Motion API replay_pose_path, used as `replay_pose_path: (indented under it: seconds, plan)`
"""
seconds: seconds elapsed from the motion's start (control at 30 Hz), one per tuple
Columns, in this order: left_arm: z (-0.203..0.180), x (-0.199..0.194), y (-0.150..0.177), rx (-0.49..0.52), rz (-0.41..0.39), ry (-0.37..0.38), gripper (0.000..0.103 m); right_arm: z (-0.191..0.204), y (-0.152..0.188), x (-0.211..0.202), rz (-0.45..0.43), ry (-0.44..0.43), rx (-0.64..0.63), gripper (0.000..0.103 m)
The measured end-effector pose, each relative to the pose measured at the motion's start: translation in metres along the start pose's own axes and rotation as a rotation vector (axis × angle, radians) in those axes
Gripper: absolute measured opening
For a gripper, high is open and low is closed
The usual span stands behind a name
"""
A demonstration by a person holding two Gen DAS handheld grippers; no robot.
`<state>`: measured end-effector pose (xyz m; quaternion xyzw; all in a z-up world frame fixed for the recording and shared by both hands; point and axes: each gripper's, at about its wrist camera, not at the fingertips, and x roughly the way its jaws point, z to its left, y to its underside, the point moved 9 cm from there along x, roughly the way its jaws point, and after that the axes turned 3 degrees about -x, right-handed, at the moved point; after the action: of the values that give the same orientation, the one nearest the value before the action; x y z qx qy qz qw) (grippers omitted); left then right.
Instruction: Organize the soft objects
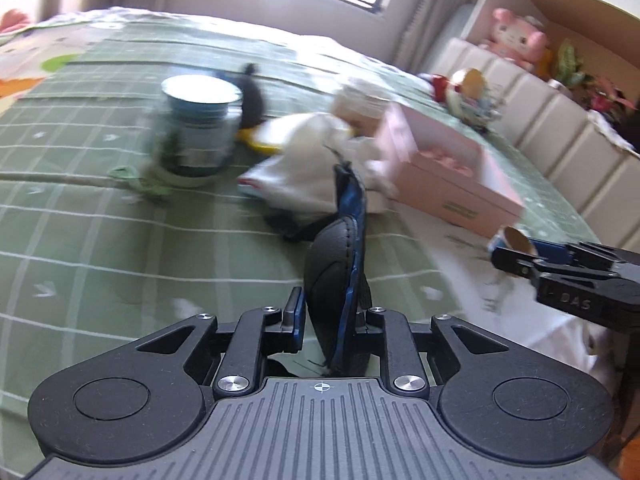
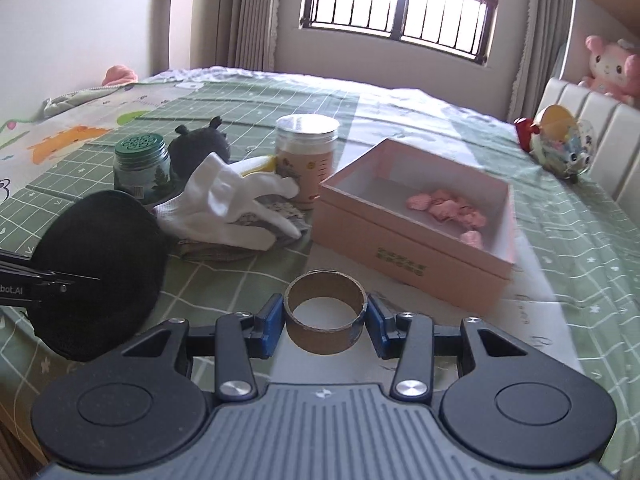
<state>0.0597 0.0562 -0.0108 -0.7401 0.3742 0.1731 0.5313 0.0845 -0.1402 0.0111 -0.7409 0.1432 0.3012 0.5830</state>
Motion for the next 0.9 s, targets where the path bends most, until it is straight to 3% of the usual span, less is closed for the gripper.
replay_pose_path:
  seconds: [0.23,0.43,0.6,0.7,0.73,0.77,0.8,0.9]
  plan:
    - [-0.063,0.018,-0.015,-0.002,0.076,0.222,0.022,-0.040,0.008,-0.032,-0.063,0.038,0.020,0.043]
    - [-0.122,0.049,-0.077,0.047,0.075,0.365,0.022,-0.074,-0.006,-0.043,-0.139,0.078,0.050,0.043]
    - [-0.170,0.085,-0.154,0.117,0.002,0.389,0.022,-0.103,-0.048,-0.029,-0.226,0.136,0.038,0.043]
    - [-0.193,0.116,-0.192,0.107,-0.003,0.433,0.022,-0.117,-0.078,-0.004,-0.274,0.184,0.017,0.043]
    - [-0.196,0.129,-0.199,0.092,0.009,0.452,0.024,-0.122,-0.084,0.007,-0.283,0.197,0.015,0.048]
    - [-0.197,0.144,-0.201,0.083,0.022,0.465,0.025,-0.126,-0.087,0.019,-0.277,0.193,0.021,0.066]
    - [-0.194,0.164,-0.202,0.070,0.043,0.453,0.027,-0.128,-0.087,0.031,-0.249,0.179,0.035,0.073]
    - [-0.173,0.217,-0.178,0.034,0.170,0.322,0.026,-0.122,-0.067,0.050,-0.203,0.125,0.075,0.075]
